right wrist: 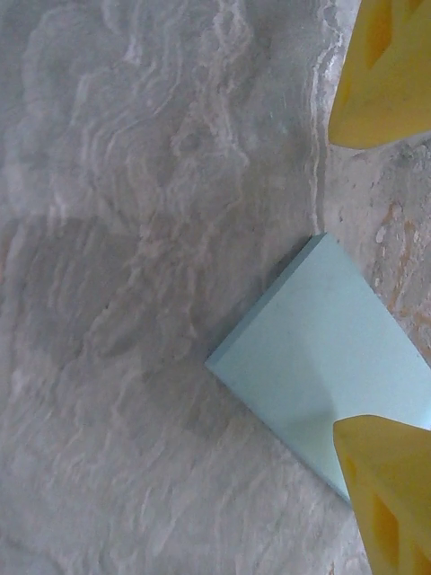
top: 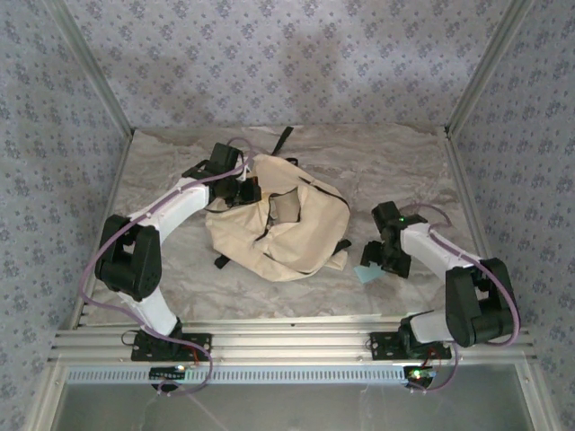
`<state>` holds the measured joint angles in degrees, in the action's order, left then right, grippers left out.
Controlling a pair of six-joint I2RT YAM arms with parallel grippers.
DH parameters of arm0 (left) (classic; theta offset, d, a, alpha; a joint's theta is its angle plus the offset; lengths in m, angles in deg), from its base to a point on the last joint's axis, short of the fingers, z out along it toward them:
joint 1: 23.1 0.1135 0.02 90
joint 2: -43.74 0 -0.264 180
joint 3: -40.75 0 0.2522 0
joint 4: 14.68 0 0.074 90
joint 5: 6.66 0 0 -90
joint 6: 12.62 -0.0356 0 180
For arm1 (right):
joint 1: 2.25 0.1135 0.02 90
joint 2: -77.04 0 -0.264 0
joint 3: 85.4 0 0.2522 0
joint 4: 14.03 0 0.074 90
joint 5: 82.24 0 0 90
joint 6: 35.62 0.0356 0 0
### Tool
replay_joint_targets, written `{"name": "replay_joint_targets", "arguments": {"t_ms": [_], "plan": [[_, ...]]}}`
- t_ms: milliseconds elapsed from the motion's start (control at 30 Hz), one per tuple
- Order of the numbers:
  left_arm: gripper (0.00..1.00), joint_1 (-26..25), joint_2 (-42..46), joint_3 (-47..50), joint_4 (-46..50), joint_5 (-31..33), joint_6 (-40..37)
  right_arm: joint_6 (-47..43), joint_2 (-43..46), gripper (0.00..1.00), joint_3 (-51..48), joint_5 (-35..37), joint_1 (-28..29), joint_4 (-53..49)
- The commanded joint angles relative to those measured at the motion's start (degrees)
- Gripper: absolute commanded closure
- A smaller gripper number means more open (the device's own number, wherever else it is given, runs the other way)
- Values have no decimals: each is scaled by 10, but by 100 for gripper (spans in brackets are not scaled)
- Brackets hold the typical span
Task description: Pack the student bag
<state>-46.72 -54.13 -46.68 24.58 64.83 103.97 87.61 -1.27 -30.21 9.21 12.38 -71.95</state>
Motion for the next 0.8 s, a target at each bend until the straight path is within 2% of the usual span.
{"name": "replay_joint_targets", "arguments": {"t_ms": [0,67,233,367,533,767], "plan": [[100,4,18,-22,-10,-8,-6,23,-4,19,1,16,-2,-3],[100,4,19,-22,-9,-7,-7,65,8,18,0,18,-2,-10],[100,4,25,-14,-13,-4,-7,177,91,13,-46,-37,17,15],[100,4,26,-9,-21,-6,-6,244,129,12,-64,-9,44,38],[100,5,28,-9,-18,-7,-9,282,101,15,-67,2,63,94],[100,5,45,6,-26,0,-4,294,60,22,-62,14,65,117]]}}
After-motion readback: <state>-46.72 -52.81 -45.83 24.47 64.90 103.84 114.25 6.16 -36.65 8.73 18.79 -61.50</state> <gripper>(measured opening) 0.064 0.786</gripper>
